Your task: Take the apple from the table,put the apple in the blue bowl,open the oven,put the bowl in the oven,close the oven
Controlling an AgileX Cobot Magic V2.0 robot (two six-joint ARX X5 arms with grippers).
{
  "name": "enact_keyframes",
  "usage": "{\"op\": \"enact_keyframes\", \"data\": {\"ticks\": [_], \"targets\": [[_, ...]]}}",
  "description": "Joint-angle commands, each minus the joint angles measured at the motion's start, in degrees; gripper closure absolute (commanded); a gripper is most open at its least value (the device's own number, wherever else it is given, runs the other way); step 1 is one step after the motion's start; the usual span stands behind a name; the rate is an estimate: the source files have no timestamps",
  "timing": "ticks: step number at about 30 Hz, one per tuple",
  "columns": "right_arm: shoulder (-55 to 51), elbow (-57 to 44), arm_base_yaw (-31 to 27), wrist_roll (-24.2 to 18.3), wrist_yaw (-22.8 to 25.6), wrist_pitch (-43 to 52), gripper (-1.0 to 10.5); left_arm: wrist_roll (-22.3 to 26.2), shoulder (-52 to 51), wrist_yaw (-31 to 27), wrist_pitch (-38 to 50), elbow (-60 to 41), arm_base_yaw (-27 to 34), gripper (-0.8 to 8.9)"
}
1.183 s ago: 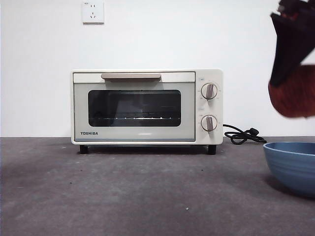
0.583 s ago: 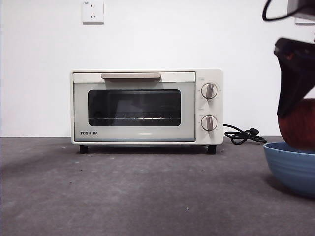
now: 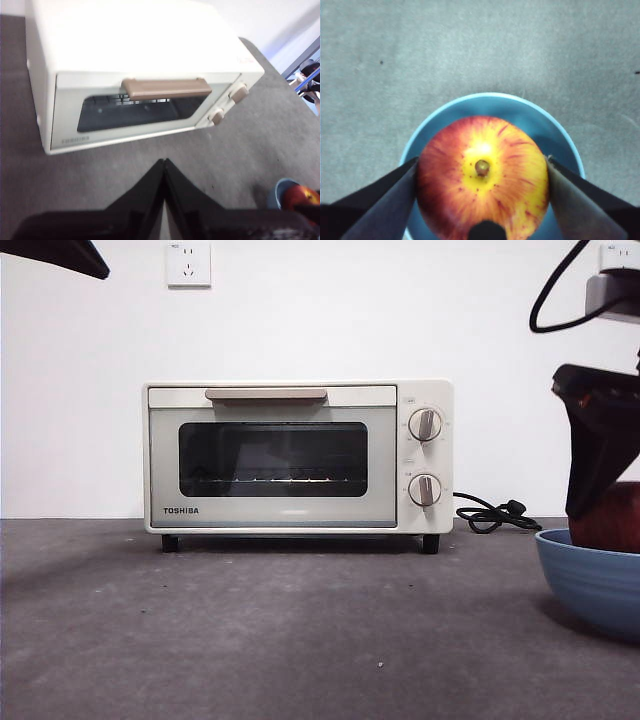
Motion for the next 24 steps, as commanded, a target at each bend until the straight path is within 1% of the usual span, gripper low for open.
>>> {"op": "enact_keyframes", "data": {"ticks": [1,3,6,11,15,19,22,24], "targets": [[1.2,-0.5,0.0,0.9,-0.2,0.8,6.5,-0.4,2.0,0.3,4.3,0.2,-0.2,8.19],[2.0,-0.5,0.1,0.9,-0.3,0.7,5.8,-0.4,3.8,0.3,7.3,0.2,-0.7,8.19],[2.6,-0.5,0.1,0.9,-0.3,0.3,5.2,-0.6,7.0,0.3,10.3,0.8,-1.7,8.19],[2.7,-0.5,0.1,1.4,-0.3,0.2,4.0,0.7,15.5,0.3,11.1,6.6,-3.4,8.19],[2.7,-0.5,0.2,2.4,-0.5,-0.3,4.0,3.0,22.6,0.5,9.6,13.7,-5.1,8.19],[2.6,-0.5,0.2,2.9,-1.1,0.2,4.0,5.1,28.4,3.4,6.4,19.2,-6.4,8.19],[2.5,-0.5,0.2,3.1,-1.6,0.7,4.0,5.5,31.4,3.0,5.7,21.4,-7.3,8.19],[2.5,-0.5,0.2,3.5,-1.8,0.9,4.0,5.5,32.9,1.3,6.3,22.0,-7.9,8.19]]}}
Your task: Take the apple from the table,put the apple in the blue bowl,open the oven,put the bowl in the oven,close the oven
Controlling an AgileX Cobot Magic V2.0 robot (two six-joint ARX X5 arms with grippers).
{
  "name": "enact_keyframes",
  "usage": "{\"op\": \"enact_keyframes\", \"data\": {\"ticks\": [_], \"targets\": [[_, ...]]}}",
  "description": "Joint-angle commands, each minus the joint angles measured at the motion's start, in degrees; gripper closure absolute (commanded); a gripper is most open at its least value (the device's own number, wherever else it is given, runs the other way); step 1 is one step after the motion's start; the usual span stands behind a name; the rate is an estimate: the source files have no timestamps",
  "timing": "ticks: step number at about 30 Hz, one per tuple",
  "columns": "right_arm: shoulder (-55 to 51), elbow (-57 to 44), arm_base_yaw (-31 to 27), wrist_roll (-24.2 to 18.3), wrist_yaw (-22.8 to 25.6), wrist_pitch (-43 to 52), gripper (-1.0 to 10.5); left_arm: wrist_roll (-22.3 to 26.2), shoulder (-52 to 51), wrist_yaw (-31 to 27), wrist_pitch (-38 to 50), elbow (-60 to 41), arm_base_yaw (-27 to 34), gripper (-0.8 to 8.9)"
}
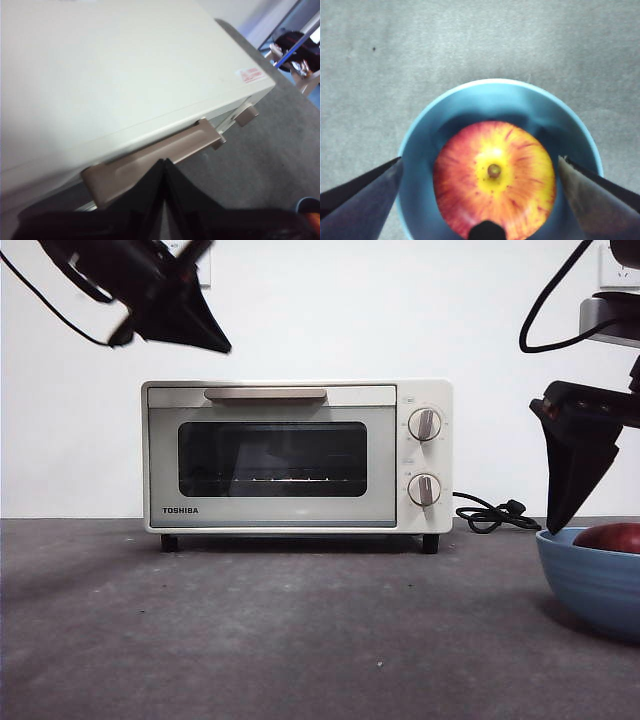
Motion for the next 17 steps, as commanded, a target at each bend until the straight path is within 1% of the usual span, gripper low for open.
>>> {"op": "enact_keyframes", "data": {"ticks": [1,7,11,13,17], "targets": [[0.0,-0.5,0.1,1.1,-0.2,0.8,4.0,1.3,2.0,-2.1,0.7,0.4,-0.8,8.19],[0.0,-0.5,0.1,2.6,-1.1,1.2,4.0,1.2,4.5,-3.8,2.7,0.4,-0.9,8.19],[0.0,-0.5,0.1,2.7,-1.5,1.1,4.0,1.0,5.3,-4.0,3.1,0.4,-0.9,8.19],[0.0,-0.5,0.1,2.8,-1.9,1.2,4.0,1.3,5.5,-5.3,3.1,0.4,-1.0,8.19],[0.0,-0.5,0.1,2.6,-2.8,1.2,4.0,1.6,6.3,-5.4,2.1,0.4,-1.2,8.19]]}}
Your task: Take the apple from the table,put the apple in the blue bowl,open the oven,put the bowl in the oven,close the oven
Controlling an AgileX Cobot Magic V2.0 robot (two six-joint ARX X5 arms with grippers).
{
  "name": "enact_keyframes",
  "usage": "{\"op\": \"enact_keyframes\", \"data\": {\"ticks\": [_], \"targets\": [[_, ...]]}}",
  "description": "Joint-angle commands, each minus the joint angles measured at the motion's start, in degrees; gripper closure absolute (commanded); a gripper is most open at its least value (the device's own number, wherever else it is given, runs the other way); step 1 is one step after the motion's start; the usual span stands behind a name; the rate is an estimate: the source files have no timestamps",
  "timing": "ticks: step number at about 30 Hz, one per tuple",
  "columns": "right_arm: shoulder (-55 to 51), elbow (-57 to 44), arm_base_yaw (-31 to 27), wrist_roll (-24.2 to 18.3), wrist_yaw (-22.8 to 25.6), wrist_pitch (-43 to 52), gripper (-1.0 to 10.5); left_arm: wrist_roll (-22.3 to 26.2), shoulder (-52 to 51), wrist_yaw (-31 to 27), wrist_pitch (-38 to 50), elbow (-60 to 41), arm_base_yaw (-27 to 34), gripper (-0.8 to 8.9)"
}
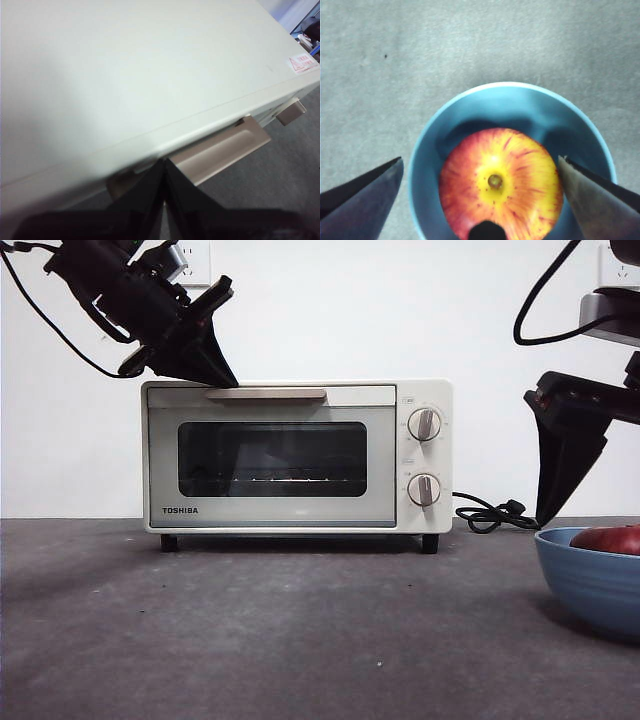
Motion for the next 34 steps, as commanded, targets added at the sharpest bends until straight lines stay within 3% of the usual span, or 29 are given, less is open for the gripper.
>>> {"op": "enact_keyframes", "data": {"ticks": [1,4,9,23,34], "targets": [[-0.1,-0.5,0.1,0.4,-0.5,0.2,4.0,1.0,1.9,-0.3,-1.2,-0.2,-0.3,8.19],[-1.3,-0.5,0.2,0.5,-0.1,0.5,4.0,3.1,2.2,-0.6,-4.3,-0.2,-0.6,8.19],[-5.8,0.5,0.4,0.7,-0.1,-0.2,4.0,6.2,2.1,-5.9,-8.1,-0.2,-2.0,8.19],[-19.3,14.4,0.4,0.9,-0.3,-17.0,4.1,9.1,2.0,-10.4,-17.4,-0.2,-5.0,8.19],[-21.9,30.4,0.4,-1.1,-0.7,-30.5,4.1,7.4,-4.3,-12.6,-11.8,-9.4,-7.6,8.19]]}}
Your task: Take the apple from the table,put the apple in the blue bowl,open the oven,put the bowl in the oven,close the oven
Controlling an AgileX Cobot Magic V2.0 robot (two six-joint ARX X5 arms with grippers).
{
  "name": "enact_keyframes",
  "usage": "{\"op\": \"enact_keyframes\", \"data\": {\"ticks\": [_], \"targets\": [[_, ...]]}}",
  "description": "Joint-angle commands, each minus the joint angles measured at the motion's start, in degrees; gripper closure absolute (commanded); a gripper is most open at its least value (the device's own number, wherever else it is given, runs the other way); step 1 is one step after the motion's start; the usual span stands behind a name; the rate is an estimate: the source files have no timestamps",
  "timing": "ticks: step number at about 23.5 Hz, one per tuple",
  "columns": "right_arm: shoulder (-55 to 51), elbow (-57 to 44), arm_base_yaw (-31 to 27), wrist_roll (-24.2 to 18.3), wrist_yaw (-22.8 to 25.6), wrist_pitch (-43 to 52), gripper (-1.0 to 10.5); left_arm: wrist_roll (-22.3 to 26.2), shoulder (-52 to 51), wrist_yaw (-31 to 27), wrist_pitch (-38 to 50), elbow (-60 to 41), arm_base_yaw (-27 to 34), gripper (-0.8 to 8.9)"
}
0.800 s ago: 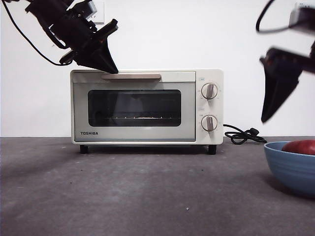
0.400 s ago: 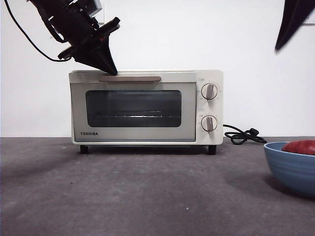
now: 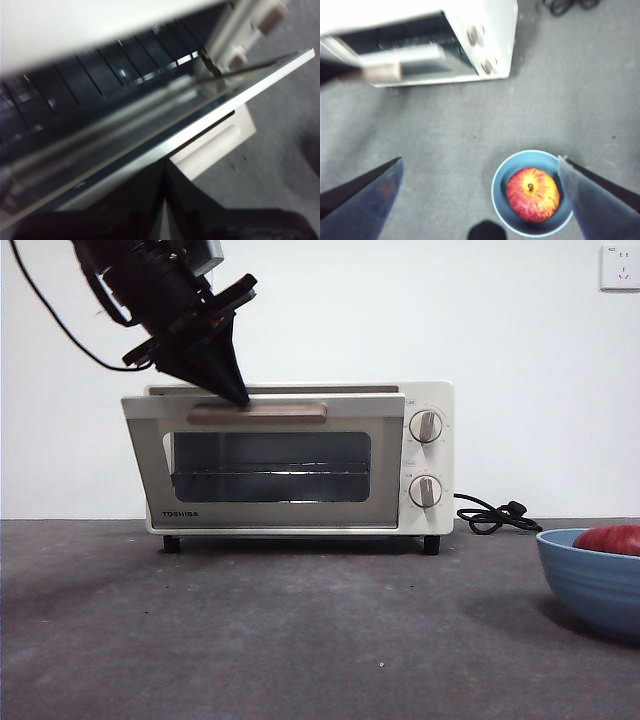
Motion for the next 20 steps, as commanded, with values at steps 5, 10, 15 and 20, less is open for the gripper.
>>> {"op": "enact_keyframes", "data": {"ticks": [5,10,15,20], "targets": [[-0.1,5.9,0.1,-1.5,-0.9,-5.9,4.1,-1.4,0.7,-1.7,2.0,-8.9,0.3,8.19],[-0.4,8.3,0.1,-2.8,-0.9,-10.6,4.1,-4.3,0.7,-1.6,10.2,-18.6,-1.2,8.19],[-0.3,8.4,0.1,-3.4,-0.9,-11.0,4.1,-5.4,0.7,-1.5,12.3,-19.7,-2.7,8.19],[-0.2,8.4,0.1,-3.0,-0.9,-13.4,4.1,-5.5,-0.5,0.2,8.3,-19.7,-5.0,8.19]]}}
